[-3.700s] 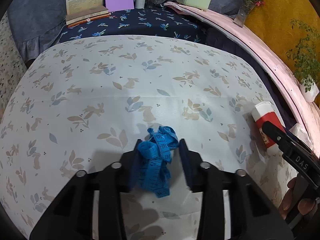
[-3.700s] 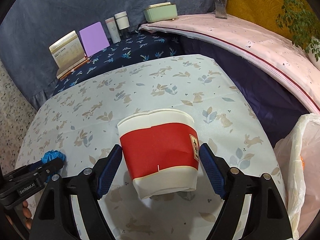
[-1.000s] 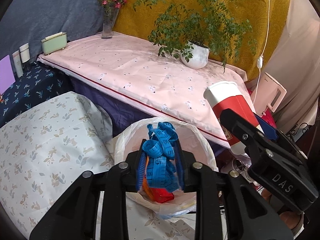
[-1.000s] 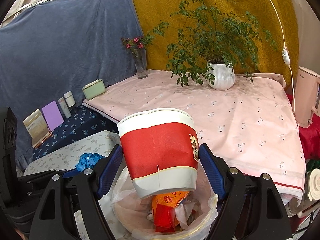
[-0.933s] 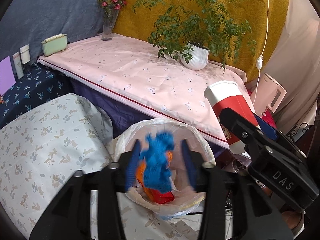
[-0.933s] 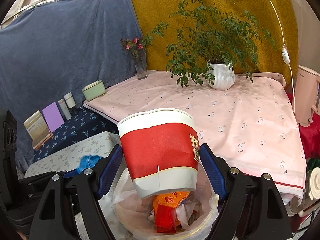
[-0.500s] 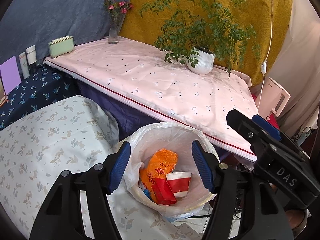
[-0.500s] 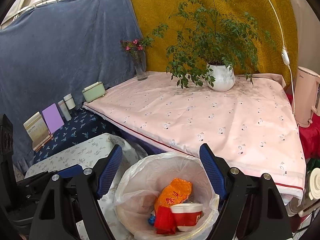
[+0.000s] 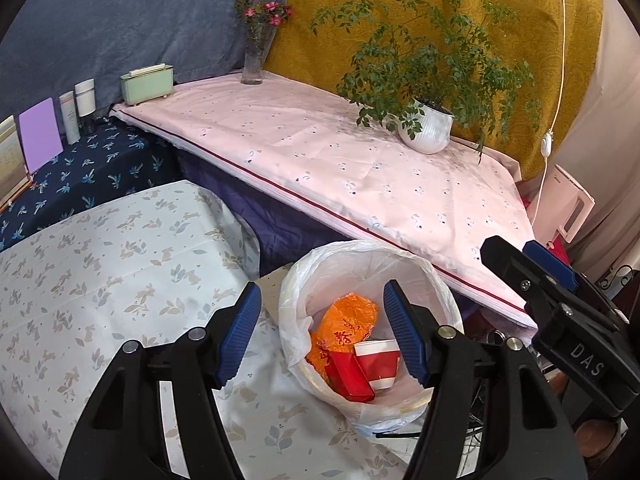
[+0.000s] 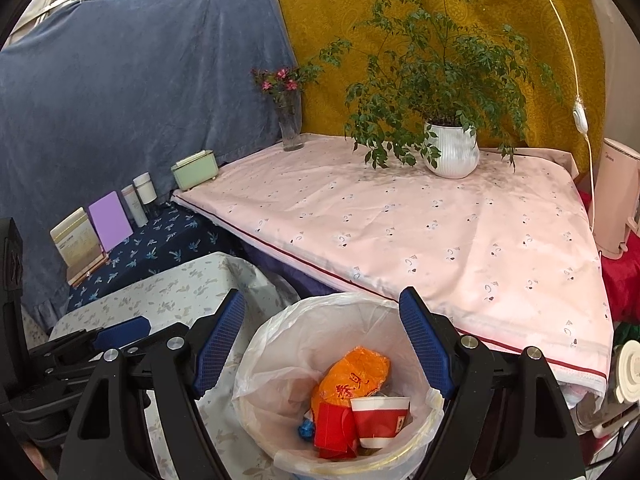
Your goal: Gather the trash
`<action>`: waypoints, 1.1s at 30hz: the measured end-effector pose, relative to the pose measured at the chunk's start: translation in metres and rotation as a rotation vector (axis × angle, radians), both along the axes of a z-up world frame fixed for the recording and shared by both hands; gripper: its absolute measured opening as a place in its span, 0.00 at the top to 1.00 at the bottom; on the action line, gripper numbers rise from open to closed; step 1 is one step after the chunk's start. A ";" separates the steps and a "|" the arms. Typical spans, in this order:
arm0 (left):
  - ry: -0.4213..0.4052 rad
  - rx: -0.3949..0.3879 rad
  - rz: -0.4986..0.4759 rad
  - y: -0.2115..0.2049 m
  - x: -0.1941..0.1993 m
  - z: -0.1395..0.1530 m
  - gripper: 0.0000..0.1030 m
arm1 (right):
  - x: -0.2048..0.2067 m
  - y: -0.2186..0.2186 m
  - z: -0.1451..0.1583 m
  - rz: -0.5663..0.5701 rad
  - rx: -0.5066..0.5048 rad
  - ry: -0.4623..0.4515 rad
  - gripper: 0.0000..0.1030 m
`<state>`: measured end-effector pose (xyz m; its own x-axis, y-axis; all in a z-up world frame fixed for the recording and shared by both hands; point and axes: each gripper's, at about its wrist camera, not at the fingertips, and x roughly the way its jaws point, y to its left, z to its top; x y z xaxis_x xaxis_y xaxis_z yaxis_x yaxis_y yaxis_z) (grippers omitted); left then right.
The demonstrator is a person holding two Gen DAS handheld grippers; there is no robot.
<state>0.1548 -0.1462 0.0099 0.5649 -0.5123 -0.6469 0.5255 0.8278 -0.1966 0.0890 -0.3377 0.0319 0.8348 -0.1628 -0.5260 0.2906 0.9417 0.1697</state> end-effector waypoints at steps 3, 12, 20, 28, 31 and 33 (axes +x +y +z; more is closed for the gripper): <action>-0.005 0.008 0.012 0.006 0.000 -0.001 0.41 | -0.001 0.003 -0.001 0.004 -0.013 0.010 0.26; -0.023 0.046 0.049 0.020 -0.008 -0.004 0.31 | -0.013 0.016 -0.007 -0.001 -0.042 0.066 0.19; -0.010 0.102 0.082 0.028 -0.019 -0.014 0.22 | -0.025 0.023 -0.014 -0.003 -0.081 0.159 0.17; -0.007 0.123 0.097 0.033 -0.032 -0.016 0.16 | -0.038 0.028 -0.021 -0.002 -0.072 0.222 0.12; -0.032 0.139 0.108 0.035 -0.040 -0.017 0.10 | -0.042 0.029 -0.023 -0.002 -0.061 0.240 0.12; -0.030 0.147 0.115 0.036 -0.043 -0.018 0.09 | -0.043 0.031 -0.027 0.001 -0.067 0.255 0.08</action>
